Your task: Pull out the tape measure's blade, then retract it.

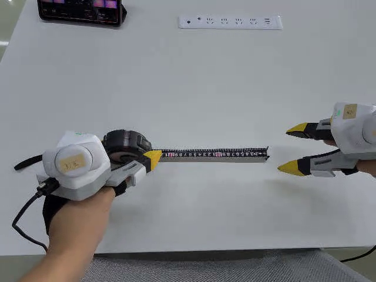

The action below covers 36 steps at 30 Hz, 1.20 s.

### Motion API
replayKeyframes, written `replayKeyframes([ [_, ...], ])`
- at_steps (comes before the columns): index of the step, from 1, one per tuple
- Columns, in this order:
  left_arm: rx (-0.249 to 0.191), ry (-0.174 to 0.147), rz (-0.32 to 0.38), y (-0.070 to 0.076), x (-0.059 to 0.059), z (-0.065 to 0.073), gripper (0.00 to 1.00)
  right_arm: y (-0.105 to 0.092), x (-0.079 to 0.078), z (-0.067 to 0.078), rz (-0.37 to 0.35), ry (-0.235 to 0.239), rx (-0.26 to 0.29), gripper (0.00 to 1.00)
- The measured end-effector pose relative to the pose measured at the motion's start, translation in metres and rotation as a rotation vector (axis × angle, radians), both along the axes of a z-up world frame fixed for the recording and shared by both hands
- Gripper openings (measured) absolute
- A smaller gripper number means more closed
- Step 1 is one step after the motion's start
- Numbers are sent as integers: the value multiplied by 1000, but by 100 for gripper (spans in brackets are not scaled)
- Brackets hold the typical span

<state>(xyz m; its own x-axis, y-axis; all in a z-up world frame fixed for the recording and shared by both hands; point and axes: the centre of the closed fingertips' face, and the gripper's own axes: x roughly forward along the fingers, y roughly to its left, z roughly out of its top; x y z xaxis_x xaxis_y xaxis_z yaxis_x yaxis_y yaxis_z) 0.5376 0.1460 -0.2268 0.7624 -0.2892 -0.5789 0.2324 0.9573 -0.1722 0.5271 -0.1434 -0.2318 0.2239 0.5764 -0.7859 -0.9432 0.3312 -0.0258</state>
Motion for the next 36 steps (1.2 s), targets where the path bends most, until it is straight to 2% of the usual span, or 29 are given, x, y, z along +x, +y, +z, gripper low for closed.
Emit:
replayKeyframes([
  [7,-17,6,42,3,3,-1,68,5,2,-3,43,4,-14,40],
  [18,-7,19,90,7,6,-5,65,11,3,-11,108,17,-45,33],
  [36,-9,23,115,9,7,-7,61,16,4,-16,139,28,-62,29],
])
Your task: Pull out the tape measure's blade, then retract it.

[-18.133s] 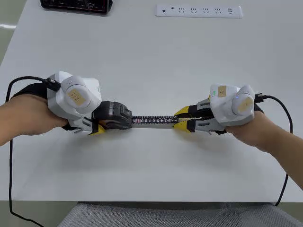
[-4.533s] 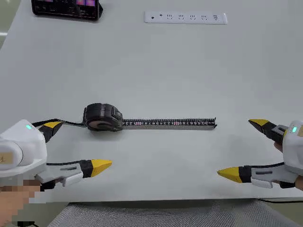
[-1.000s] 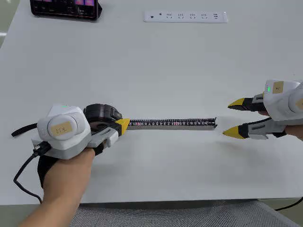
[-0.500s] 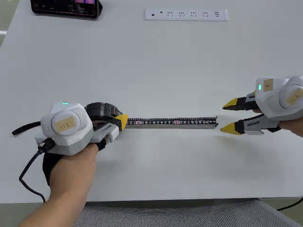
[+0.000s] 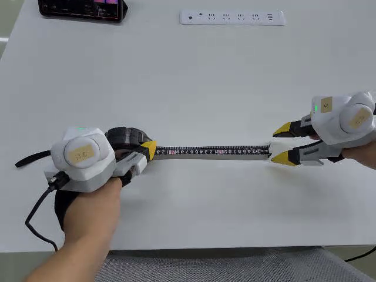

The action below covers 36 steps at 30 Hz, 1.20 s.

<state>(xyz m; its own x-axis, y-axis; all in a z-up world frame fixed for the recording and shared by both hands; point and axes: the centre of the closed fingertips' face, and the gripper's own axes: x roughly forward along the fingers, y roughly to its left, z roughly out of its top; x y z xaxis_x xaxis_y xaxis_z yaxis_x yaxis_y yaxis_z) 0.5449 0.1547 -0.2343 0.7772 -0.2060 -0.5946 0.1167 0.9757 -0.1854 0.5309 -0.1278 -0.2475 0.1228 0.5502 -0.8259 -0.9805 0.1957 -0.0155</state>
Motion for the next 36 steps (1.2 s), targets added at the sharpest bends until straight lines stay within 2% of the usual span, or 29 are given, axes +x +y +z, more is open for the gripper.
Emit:
replayKeyframes([
  [27,-10,7,-2,0,0,-2,60,15,-2,-12,79,45,-21,17],
  [36,-14,6,1,1,0,-3,61,17,-5,-18,112,48,-45,14],
])
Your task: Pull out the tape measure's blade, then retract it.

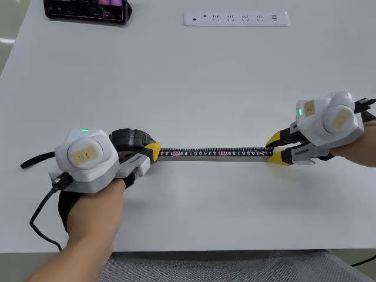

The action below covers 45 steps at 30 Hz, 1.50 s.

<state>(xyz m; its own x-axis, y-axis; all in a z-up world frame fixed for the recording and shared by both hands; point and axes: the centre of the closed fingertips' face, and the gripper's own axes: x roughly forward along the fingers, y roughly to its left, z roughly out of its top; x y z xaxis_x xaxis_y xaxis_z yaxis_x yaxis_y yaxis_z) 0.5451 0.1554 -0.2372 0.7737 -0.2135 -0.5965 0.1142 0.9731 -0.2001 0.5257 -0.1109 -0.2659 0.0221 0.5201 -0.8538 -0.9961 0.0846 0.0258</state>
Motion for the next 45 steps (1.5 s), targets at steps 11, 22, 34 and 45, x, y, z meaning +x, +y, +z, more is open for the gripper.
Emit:
replayKeyframes([
  [11,-6,5,10,0,0,-1,61,0,2,-1,9,-20,-8,13],
  [22,-26,-1,18,0,0,-2,62,0,2,-1,12,-37,-21,12],
  [34,-40,8,7,0,0,-1,61,0,3,-1,12,-36,-25,12],
  [45,-30,23,-4,0,-1,-1,59,0,3,-1,16,-36,-28,11],
])
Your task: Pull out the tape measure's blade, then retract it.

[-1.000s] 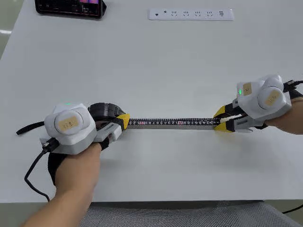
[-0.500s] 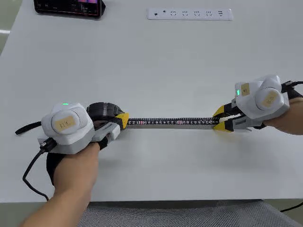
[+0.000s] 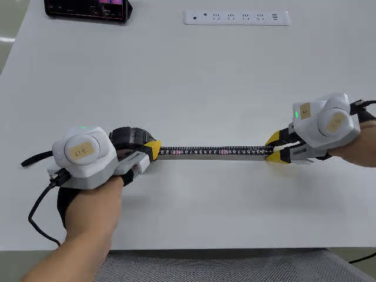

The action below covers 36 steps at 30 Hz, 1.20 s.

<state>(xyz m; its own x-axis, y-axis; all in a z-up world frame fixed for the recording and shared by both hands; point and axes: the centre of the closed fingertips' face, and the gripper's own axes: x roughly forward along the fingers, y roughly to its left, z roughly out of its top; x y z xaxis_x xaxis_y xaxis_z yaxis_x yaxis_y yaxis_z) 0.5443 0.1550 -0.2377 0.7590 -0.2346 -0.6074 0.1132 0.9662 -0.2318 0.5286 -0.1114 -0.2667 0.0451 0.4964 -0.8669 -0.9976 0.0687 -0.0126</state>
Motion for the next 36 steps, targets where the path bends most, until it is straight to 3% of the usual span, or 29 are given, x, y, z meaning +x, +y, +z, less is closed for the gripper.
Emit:
replayKeyframes([
  [31,-10,11,-5,2,0,-2,58,4,1,1,27,-3,-26,11],
  [36,-15,13,-4,2,0,-2,58,13,2,5,28,-4,-3,11],
])
